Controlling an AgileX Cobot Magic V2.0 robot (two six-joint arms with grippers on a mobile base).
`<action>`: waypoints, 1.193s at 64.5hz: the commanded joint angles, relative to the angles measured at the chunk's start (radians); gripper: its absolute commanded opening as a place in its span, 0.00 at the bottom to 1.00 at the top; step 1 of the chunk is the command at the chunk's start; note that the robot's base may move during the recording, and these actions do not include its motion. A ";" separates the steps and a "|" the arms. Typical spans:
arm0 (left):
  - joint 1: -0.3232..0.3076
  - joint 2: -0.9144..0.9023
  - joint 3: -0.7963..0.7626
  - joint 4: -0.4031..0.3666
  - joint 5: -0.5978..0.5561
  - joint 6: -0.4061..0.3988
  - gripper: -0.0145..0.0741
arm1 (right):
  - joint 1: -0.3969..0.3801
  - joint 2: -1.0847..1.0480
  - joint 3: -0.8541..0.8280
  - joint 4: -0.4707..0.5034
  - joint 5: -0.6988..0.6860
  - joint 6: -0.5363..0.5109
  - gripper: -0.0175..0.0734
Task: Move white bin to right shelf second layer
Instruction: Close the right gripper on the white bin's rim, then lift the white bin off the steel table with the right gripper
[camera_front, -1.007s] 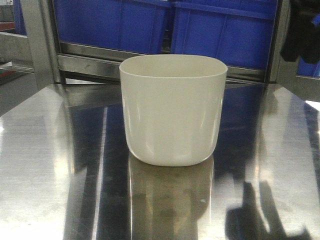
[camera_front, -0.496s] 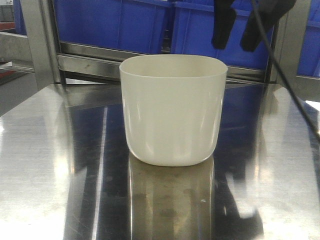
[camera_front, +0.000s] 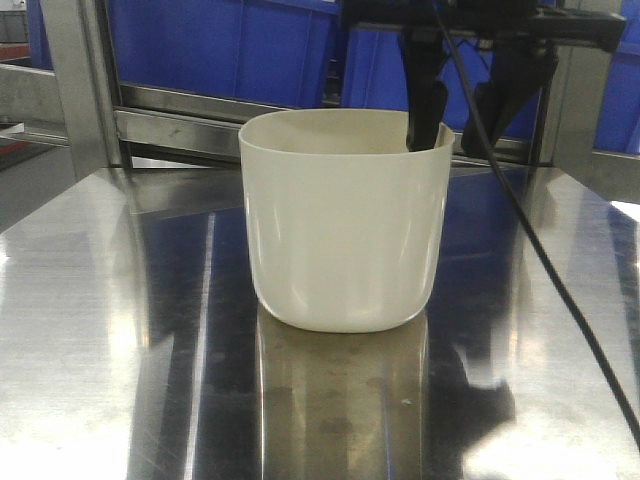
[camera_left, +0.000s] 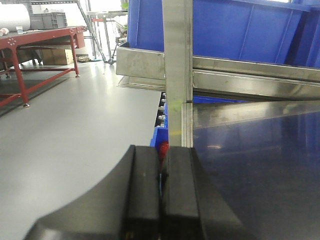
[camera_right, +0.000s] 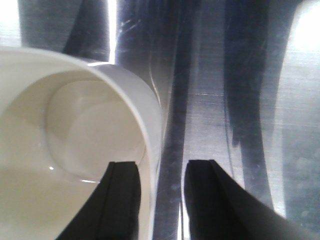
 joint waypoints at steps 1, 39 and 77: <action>-0.005 -0.014 0.037 -0.006 -0.084 -0.003 0.26 | 0.000 -0.033 -0.034 -0.008 -0.017 0.008 0.57; -0.005 -0.014 0.037 -0.006 -0.084 -0.003 0.26 | 0.002 -0.018 -0.003 -0.004 -0.025 0.047 0.56; -0.005 -0.014 0.037 -0.006 -0.084 -0.003 0.26 | -0.001 -0.124 -0.004 -0.005 -0.051 0.047 0.28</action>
